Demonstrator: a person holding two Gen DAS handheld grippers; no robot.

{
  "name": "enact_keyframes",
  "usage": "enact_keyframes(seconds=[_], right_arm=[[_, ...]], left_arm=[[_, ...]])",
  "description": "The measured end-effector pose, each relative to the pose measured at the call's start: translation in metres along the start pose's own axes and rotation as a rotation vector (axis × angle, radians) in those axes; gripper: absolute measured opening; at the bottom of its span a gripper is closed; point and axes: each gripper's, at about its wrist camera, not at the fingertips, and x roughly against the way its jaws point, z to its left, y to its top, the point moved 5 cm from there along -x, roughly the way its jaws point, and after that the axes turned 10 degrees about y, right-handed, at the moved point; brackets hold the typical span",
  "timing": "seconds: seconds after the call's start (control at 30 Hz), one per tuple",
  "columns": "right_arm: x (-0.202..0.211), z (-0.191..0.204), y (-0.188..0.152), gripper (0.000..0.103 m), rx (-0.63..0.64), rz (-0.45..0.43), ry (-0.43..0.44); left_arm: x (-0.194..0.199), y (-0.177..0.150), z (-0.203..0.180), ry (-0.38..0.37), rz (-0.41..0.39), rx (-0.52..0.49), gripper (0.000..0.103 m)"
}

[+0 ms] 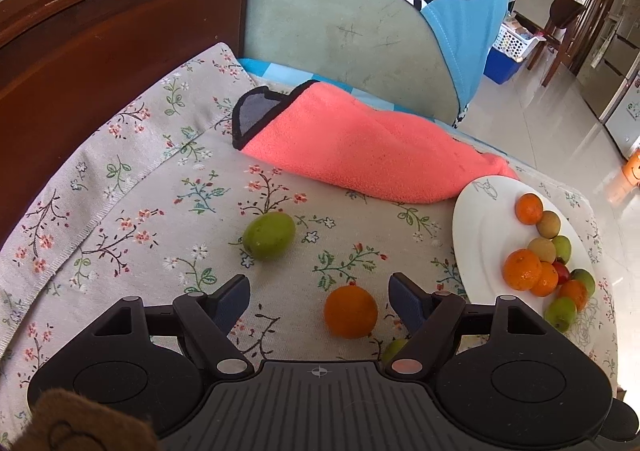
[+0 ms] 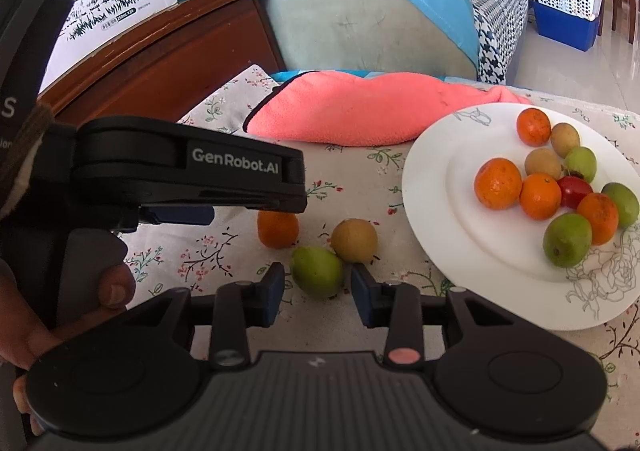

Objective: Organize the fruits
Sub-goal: 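Grasp a mandarin with the left gripper while the right grasps a green jujube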

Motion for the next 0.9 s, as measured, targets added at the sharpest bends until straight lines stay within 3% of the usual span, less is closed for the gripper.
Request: enact_keyframes(seconds=[0.27, 0.63, 0.8, 0.9], right_arm=[[0.0, 0.001, -0.002, 0.03, 0.016, 0.001, -0.015], [0.001, 0.002, -0.003, 0.029, 0.041, 0.005, -0.02], [0.002, 0.003, -0.003, 0.029, 0.048, 0.009, -0.021], [0.004, 0.002, -0.003, 0.029, 0.044, 0.011, -0.02]], left_arm=[[-0.002, -0.001, 0.0, -0.021, 0.01, 0.038, 0.075], [-0.007, -0.002, -0.01, -0.048, 0.015, 0.039, 0.074], [-0.009, -0.004, -0.016, -0.059, 0.008, 0.02, 0.071], [-0.01, -0.005, -0.018, -0.065, 0.005, 0.006, 0.064]])
